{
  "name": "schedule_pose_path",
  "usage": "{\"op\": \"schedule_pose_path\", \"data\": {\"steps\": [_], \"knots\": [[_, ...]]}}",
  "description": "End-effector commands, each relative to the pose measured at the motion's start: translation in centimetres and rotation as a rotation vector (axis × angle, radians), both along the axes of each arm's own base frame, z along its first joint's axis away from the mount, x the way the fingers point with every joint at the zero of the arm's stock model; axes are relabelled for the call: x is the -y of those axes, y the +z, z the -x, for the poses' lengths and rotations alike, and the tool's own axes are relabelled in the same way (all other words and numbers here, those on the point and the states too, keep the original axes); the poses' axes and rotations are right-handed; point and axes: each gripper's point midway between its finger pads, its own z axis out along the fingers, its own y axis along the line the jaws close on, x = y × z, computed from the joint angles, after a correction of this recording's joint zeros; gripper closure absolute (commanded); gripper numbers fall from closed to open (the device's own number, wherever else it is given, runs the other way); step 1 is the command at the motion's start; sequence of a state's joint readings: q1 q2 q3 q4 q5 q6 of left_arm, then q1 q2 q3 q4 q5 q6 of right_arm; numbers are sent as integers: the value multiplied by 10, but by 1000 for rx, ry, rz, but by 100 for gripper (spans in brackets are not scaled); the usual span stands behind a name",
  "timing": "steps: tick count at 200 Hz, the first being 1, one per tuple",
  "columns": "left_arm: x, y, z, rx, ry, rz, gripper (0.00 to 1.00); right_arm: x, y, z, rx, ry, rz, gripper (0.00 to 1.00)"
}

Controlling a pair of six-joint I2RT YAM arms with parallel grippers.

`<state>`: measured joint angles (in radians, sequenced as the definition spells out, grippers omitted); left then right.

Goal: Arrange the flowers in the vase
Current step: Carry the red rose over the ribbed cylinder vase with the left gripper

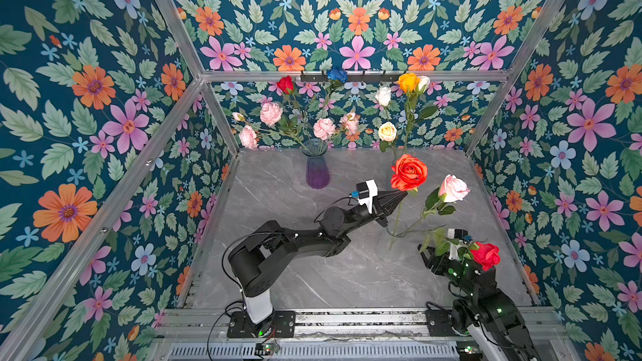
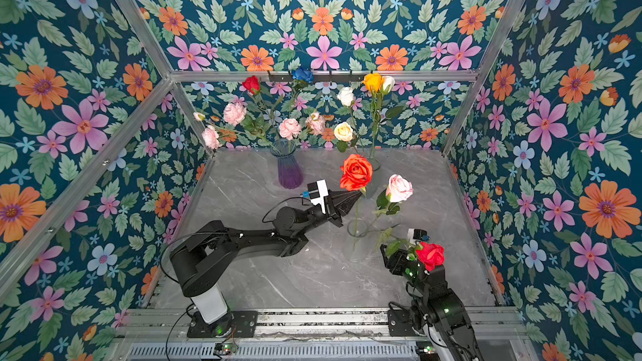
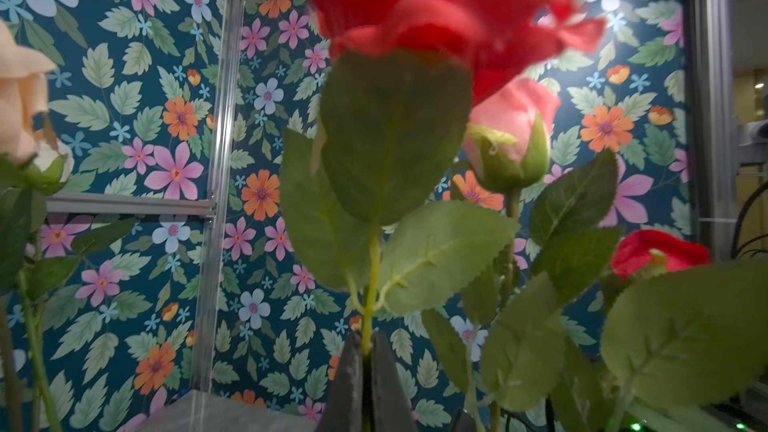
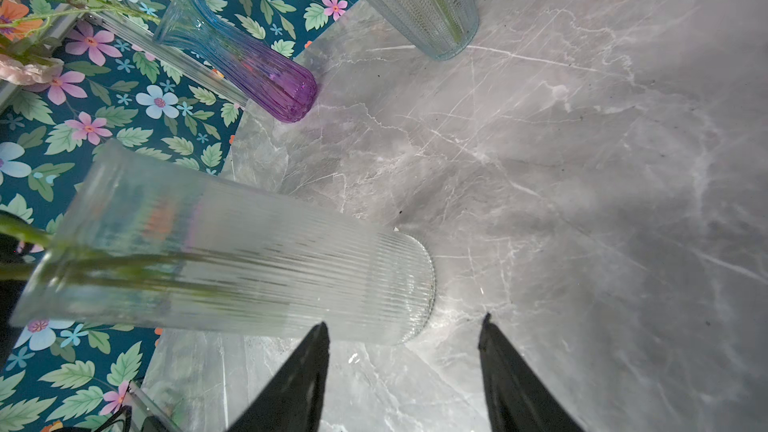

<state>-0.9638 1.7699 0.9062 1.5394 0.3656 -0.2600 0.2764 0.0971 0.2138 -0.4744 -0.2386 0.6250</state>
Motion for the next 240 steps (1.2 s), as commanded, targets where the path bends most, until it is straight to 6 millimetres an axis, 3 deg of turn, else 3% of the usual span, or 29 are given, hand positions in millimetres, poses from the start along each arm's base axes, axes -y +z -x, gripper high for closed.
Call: {"op": "schedule_pose_path", "data": {"steps": [1,23,52,80,99,167,240], "knots": [[2,-18,-21,-19,158,-89,91,1,-1,0,0,-4,4,41],[5,-35,-32,-44,257,-194,82,1,0,0,1,-5,4,41],[9,-47,-30,-32,284,-275,70,1,-1,0,0,-5,4,41],[7,-48,-25,-34,279,-271,51,1,-1,0,1,-5,5,41],[5,-44,-20,-24,269,-255,44,1,0,0,1,-6,5,41],[-4,-52,-7,-7,249,-306,40,1,0,0,1,-6,4,41],[-6,-60,10,40,190,-441,44,1,-1,0,-1,-7,6,41]]}}
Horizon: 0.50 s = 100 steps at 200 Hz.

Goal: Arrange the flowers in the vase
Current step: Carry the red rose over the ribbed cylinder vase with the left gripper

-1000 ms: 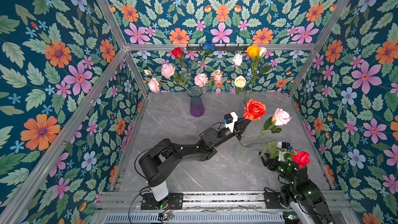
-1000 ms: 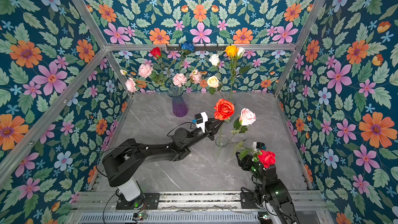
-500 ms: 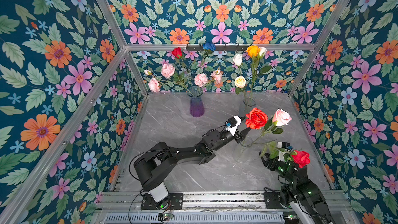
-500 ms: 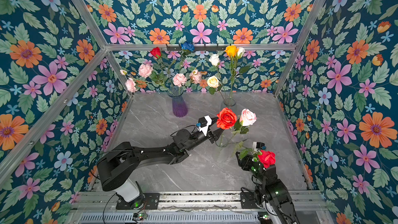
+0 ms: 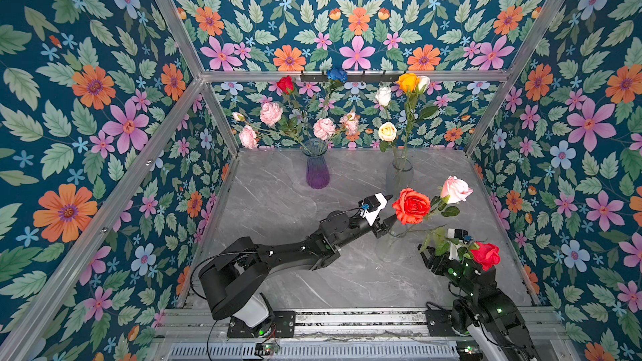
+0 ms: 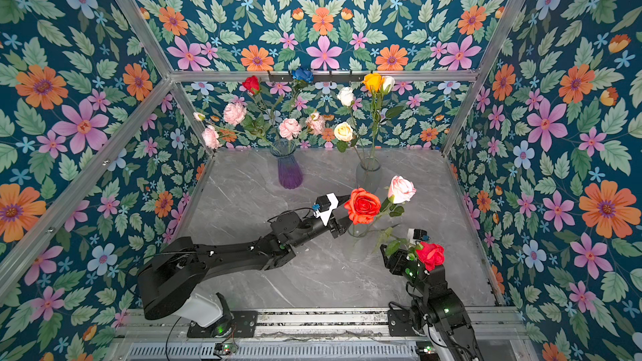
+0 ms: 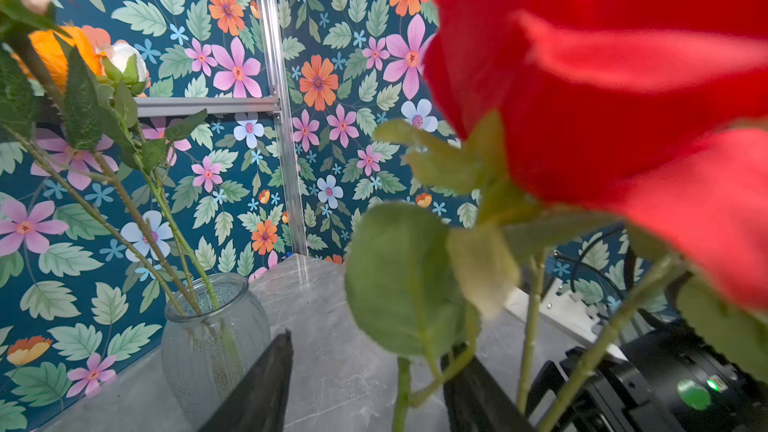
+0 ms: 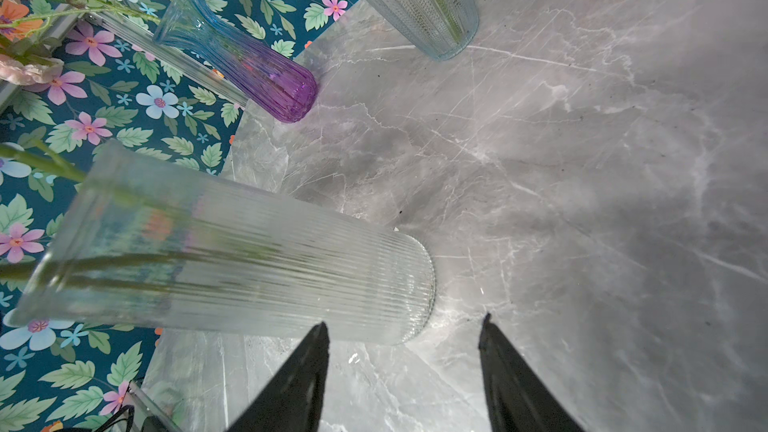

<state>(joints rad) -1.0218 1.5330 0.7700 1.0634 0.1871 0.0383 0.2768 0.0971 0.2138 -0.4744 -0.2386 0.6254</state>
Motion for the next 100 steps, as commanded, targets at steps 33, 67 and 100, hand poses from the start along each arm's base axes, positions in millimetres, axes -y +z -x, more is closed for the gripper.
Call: {"op": "schedule_pose_path", "data": {"steps": [33,67,100], "knots": [[3,-11,9,35,-42,-161,45,2,-1,0,0,-8,6,41],[14,-25,25,21,-164,-265,45,2,-1,-1,-1,-9,4,41],[19,-38,31,-13,-215,-351,47,2,-1,0,-2,-8,5,41]]}}
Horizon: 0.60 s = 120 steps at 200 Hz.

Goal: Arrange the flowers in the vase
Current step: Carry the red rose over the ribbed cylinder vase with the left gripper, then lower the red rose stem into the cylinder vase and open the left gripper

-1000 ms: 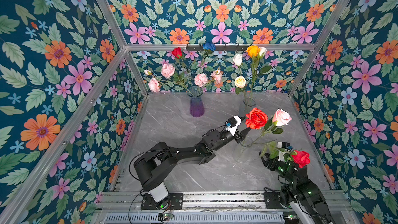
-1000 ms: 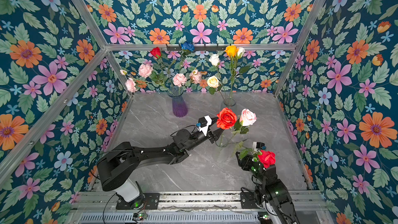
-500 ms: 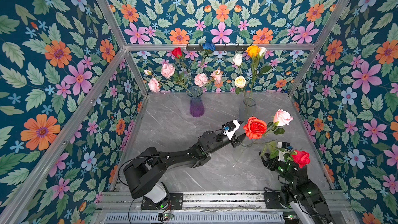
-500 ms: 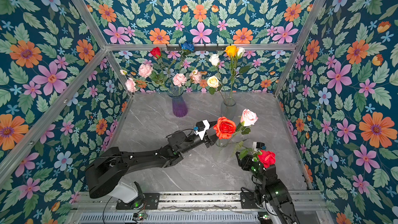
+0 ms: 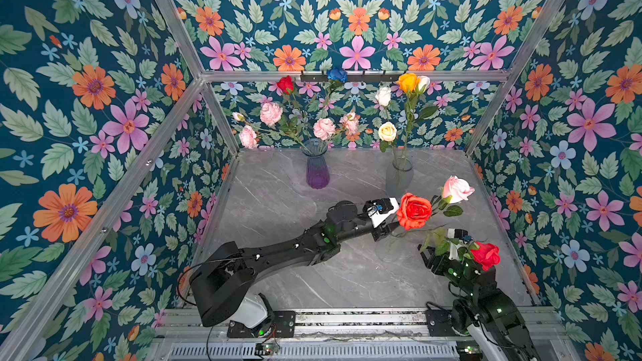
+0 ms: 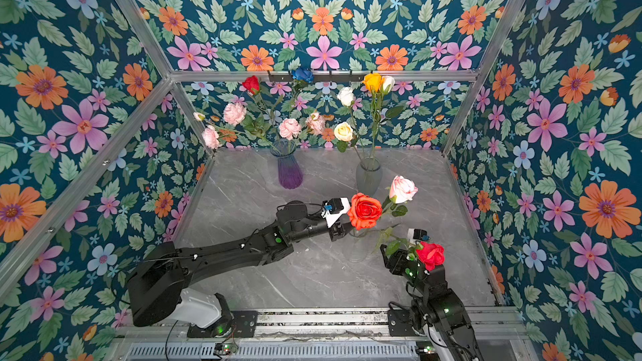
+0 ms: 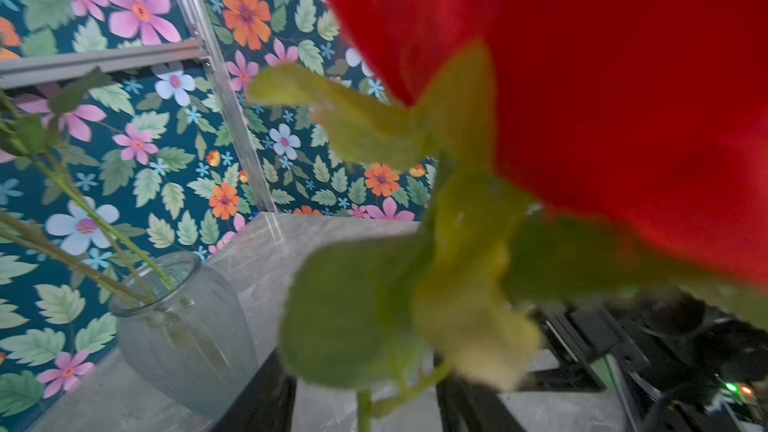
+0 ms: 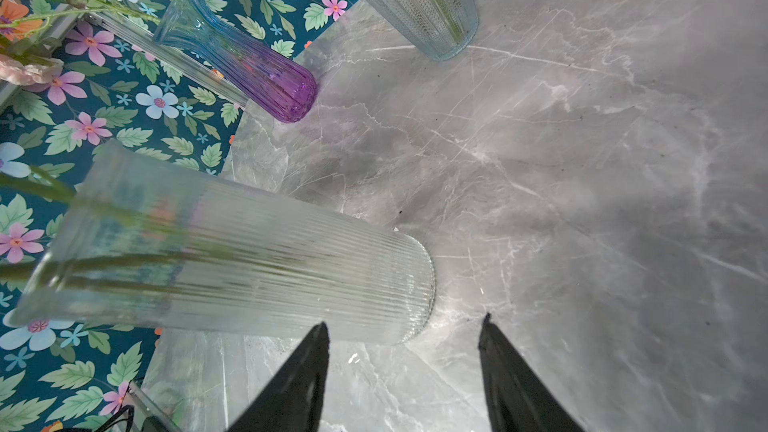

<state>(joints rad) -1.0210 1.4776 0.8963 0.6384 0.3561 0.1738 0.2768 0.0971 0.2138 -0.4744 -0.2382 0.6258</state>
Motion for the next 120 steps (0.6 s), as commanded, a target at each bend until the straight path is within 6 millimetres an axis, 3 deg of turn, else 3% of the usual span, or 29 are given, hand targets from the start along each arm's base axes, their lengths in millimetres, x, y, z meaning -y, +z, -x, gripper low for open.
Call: {"op": "schedule_pose_path", "data": {"steps": [1,30,45,84,120], "knots": [[0,-20,9,-27,-54,-94,47,1,-1,0,-1,-7,6,41],[-2,-22,-11,-89,41,-160,50,1,-1,-1,0,-8,5,41],[-1,-24,-22,-148,82,-187,62,1,-1,-1,1,-7,6,41],[1,-19,-26,-193,83,-177,96,1,-1,0,-1,-5,5,41],[-1,-18,-32,-201,115,-163,100,1,-1,0,0,-5,5,41]]}}
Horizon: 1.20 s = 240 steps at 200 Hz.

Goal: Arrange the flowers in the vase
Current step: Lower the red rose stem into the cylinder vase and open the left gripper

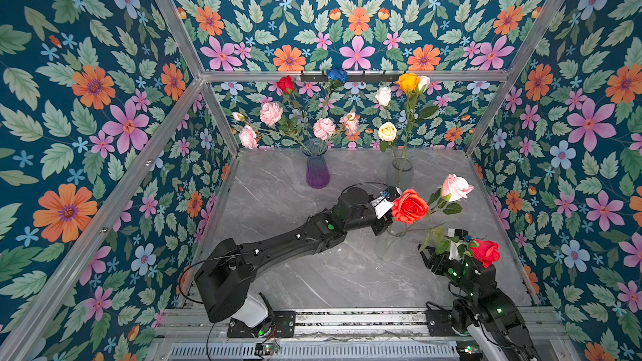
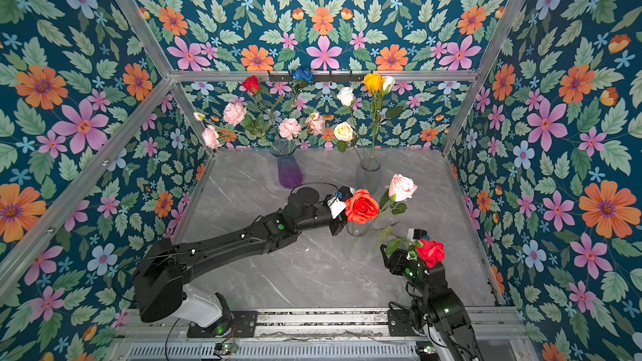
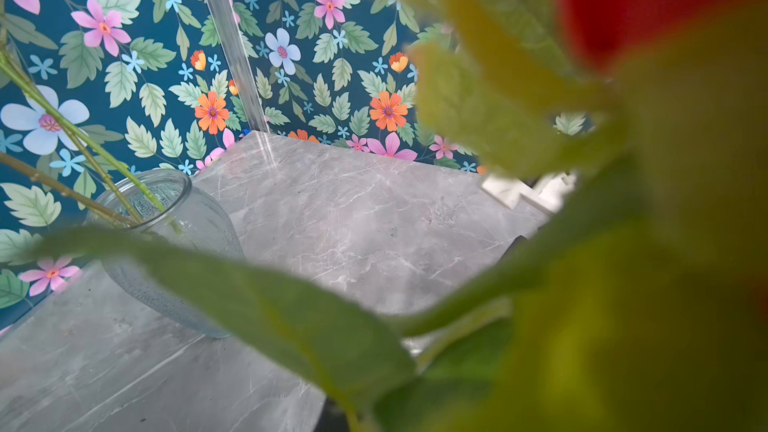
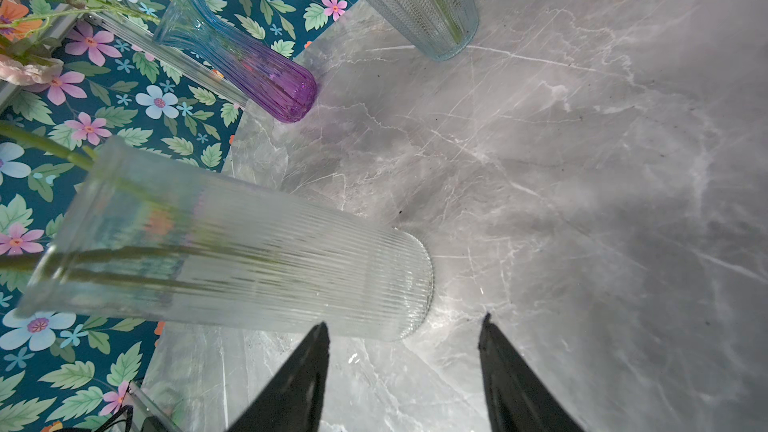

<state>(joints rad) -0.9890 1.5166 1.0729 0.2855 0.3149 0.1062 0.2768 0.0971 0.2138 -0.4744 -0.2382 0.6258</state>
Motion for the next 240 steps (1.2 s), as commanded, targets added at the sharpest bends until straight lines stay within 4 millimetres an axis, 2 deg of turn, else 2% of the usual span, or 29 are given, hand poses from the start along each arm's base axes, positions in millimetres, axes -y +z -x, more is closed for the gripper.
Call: {"op": "schedule_pose_path", "data": {"steps": [1,32,50,61,76,89,130,166,190,219,240], "knots": [[-3,-1,-5,-25,37,1,100,1,0,0,1,-5,4,41],[-9,11,-18,-81,140,33,100,1,-1,0,1,-6,5,41],[-11,19,-21,-125,181,57,74,1,-1,0,0,-6,5,41],[-10,23,-16,-123,166,66,64,1,-1,-1,0,-7,6,41],[-9,31,-7,-116,134,89,42,1,-1,-1,0,-7,5,41],[-8,36,1,-114,90,99,33,1,0,-1,1,-6,5,41],[-9,41,27,-92,-53,40,31,1,-1,-1,0,-7,5,41],[-19,56,37,-68,-95,35,29,1,-1,0,-1,-7,6,41],[-23,69,47,-62,-152,69,32,2,-1,-1,-2,-9,7,41],[-32,91,50,-30,-166,117,36,2,-1,-1,-3,-11,7,41],[-29,105,58,-53,-221,152,42,2,-2,-1,-5,-12,8,41]]}}
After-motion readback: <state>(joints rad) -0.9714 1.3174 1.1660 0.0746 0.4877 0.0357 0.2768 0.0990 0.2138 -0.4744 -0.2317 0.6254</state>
